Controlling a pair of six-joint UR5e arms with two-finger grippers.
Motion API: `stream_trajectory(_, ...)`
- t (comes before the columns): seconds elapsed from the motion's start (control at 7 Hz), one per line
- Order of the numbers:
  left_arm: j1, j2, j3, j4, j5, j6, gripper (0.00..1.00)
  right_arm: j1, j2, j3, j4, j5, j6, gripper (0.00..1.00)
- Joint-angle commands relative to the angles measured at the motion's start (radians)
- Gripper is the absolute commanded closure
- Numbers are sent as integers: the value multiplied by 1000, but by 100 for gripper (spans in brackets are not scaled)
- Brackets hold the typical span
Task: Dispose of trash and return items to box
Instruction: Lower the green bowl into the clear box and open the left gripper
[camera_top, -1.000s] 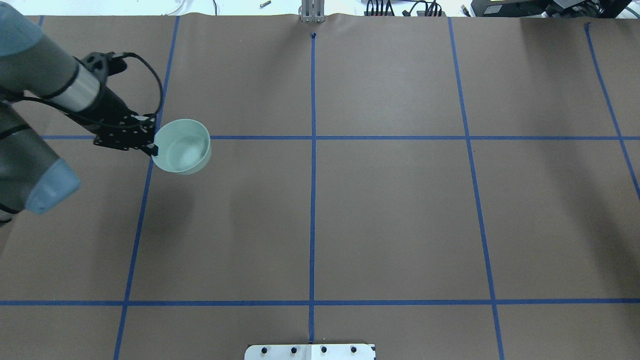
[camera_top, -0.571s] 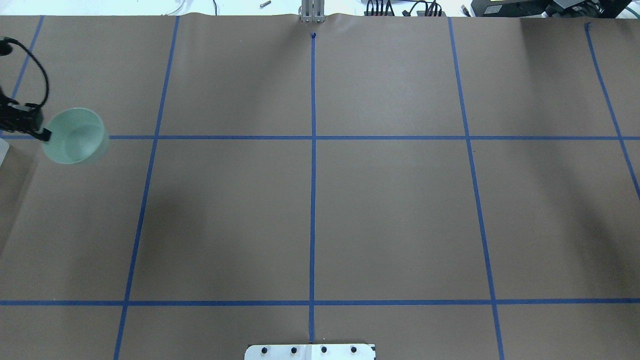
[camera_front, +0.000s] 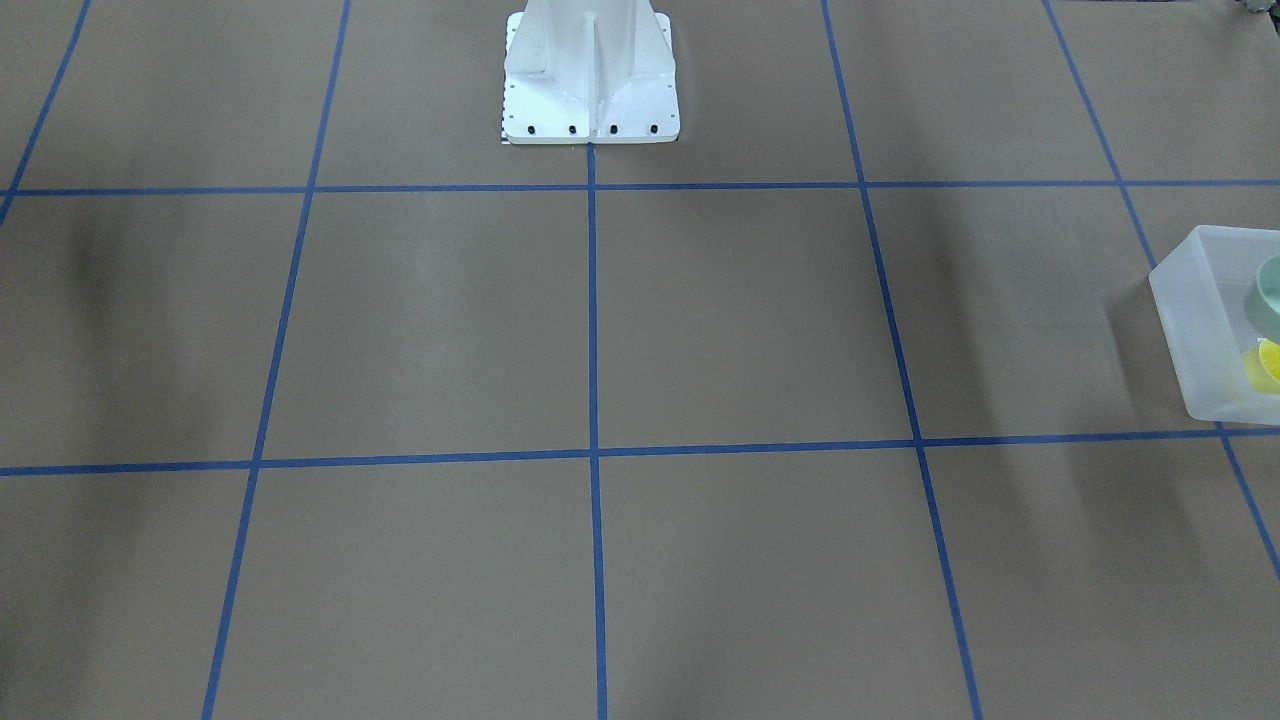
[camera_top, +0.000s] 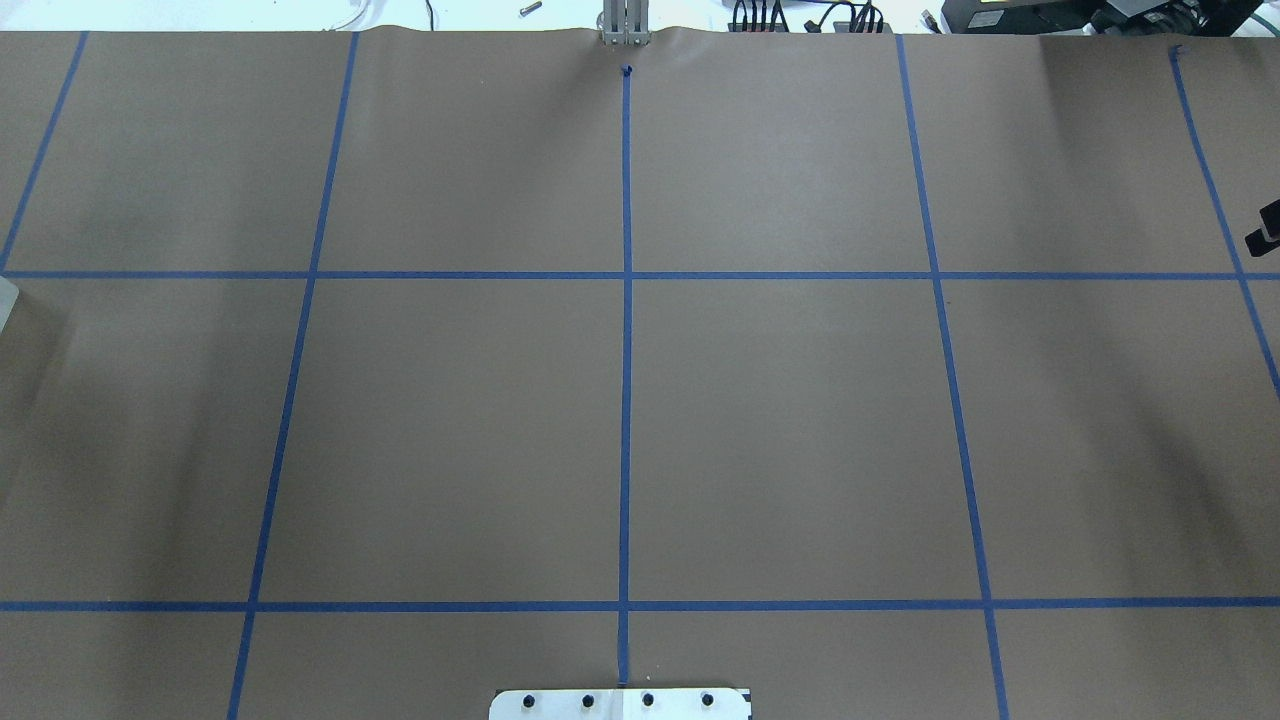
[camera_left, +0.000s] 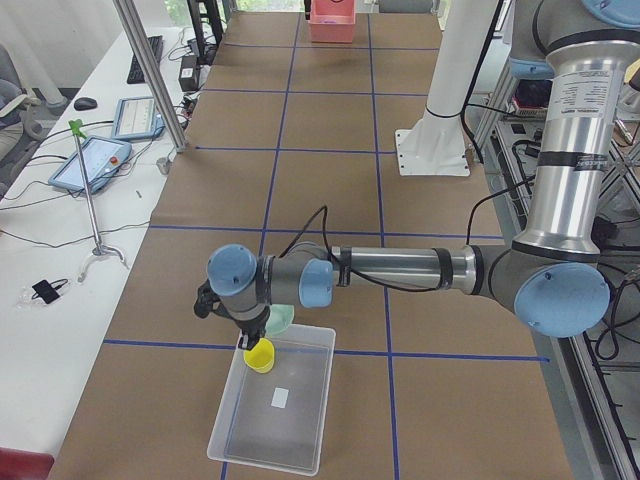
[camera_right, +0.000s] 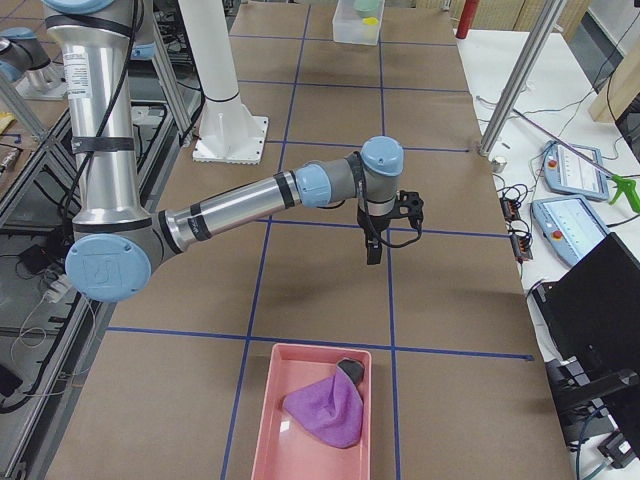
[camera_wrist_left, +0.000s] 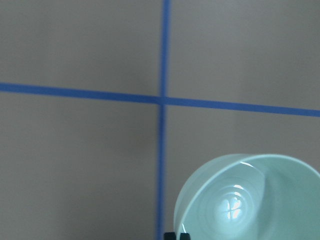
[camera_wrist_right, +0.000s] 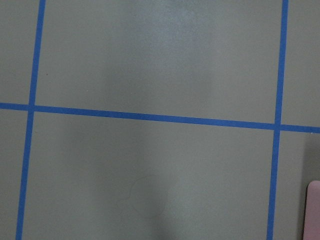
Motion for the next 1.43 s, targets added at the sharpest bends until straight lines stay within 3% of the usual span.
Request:
stream_trajectory(0.0,-67,-76,333,-128,13,125,100,-4,-1,3,0,2,3,0)
stream_trajectory(0.14,-67,-117,463,-204,13,118,100,-4,-1,3,0,9,3,0)
stream_trajectory(0.29,-66,-150,524,-223,13,113,100,-4,-1,4,0,9,3,0)
stream_trajectory(0.86,-53,-150,587,-234,11,95,100,-4,-2,12,0,14,1,0)
stream_trajectory(1.0,-53,-150,587,-235,13,90,81,-4,-2,12,0,14,1,0)
stream_trajectory(1.14,-53,-150,584,-237,11,93,45,-5,-2,12,0,14,1,0)
stream_trajectory(1.29,-53,-154,576,-235,8,90,29,-5,-2,10,0,11,0,0)
